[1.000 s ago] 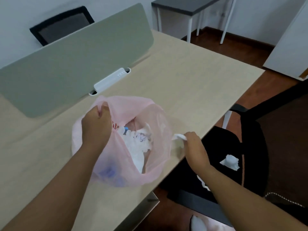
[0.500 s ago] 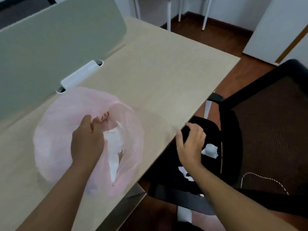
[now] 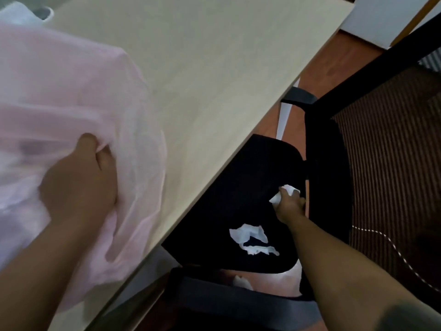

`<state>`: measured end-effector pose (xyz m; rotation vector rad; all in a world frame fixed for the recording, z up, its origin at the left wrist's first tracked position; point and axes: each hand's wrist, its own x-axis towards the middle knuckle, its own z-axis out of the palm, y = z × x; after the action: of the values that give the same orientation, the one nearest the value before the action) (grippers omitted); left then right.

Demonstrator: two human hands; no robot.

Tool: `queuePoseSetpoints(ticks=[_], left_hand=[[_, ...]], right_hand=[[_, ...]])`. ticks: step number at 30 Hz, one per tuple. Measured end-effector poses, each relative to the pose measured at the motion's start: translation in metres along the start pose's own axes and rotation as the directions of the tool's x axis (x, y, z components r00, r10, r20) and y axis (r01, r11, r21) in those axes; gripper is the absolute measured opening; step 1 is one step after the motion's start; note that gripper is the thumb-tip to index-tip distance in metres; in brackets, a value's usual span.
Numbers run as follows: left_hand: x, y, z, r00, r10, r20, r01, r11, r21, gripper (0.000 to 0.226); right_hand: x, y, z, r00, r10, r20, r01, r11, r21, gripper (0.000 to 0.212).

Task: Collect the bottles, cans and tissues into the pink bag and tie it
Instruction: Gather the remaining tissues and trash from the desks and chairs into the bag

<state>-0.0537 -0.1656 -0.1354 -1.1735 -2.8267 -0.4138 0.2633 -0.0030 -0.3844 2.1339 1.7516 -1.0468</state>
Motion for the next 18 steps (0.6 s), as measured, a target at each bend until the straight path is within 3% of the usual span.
queuePoseSetpoints(ticks=[1,2,3,4,5,6,7,8,9,11,12,13,15,18], left_hand=[[0.000,0.000,0.004,1.000,0.003,-0.001,-0.003,1.000,0.013,0.030],[-0.001,0.000,0.007,1.000,0.002,-0.014,-0.001,1.000,0.027,0.028],[-0.001,0.001,0.010,0.999,0.003,-0.038,-0.001,0.999,0.050,0.028],[-0.001,0.004,0.011,0.998,0.010,-0.062,-0.005,0.997,0.078,0.027],[0.000,0.007,0.011,0.997,0.012,-0.082,-0.003,0.995,0.100,0.026],[0.000,0.010,0.011,0.995,0.007,-0.097,0.003,0.994,0.105,0.027],[0.001,0.011,0.011,0.994,0.002,-0.110,0.010,0.994,0.106,0.029],[0.000,0.011,0.011,0.993,-0.002,-0.115,0.014,0.994,0.105,0.031],[0.000,0.012,0.009,0.993,-0.011,-0.115,0.022,0.995,0.098,0.032],[-0.001,0.011,0.007,0.994,-0.022,-0.106,0.033,0.994,0.101,0.030],[-0.002,0.011,0.007,0.994,-0.028,-0.105,0.039,0.994,0.104,0.028],[-0.001,0.010,0.007,0.993,-0.036,-0.110,0.047,0.994,0.098,0.027],[0.001,0.007,0.010,0.993,-0.030,-0.118,0.040,0.995,0.089,0.027],[0.002,0.003,0.014,0.991,-0.011,-0.134,0.022,0.997,0.079,0.028]], right_hand=[[0.012,-0.001,0.002,1.000,0.021,0.004,-0.021,0.983,0.185,0.050],[0.022,0.006,0.000,0.995,-0.017,0.095,-0.008,0.967,0.256,0.065],[0.044,0.023,0.017,0.992,-0.046,-0.117,0.036,0.996,-0.087,0.061],[0.047,0.019,0.028,0.999,-0.036,-0.004,0.028,0.856,-0.517,0.048],[0.038,0.016,0.036,0.999,-0.042,-0.011,0.031,0.872,-0.489,0.043],[0.011,0.010,0.039,0.997,-0.061,-0.053,0.037,0.925,-0.378,0.047],[-0.017,0.005,0.036,0.962,-0.110,-0.252,0.124,0.992,0.039,0.051],[-0.040,0.004,0.038,0.983,-0.024,-0.182,0.065,0.973,0.223,0.044],[-0.060,0.012,0.051,0.986,-0.082,-0.147,0.106,0.981,0.162,0.034],[-0.085,0.021,0.063,0.962,-0.273,-0.008,0.273,0.960,0.060,0.040],[-0.094,0.024,0.069,0.936,-0.352,-0.025,0.351,0.935,-0.044,0.045],[-0.096,0.028,0.075,0.906,-0.419,-0.055,0.403,0.896,-0.186,0.054],[-0.095,0.024,0.069,0.903,-0.430,0.021,0.401,0.823,-0.401,0.091],[-0.080,0.025,0.071,0.863,-0.455,0.219,0.486,0.628,-0.608,0.127]])
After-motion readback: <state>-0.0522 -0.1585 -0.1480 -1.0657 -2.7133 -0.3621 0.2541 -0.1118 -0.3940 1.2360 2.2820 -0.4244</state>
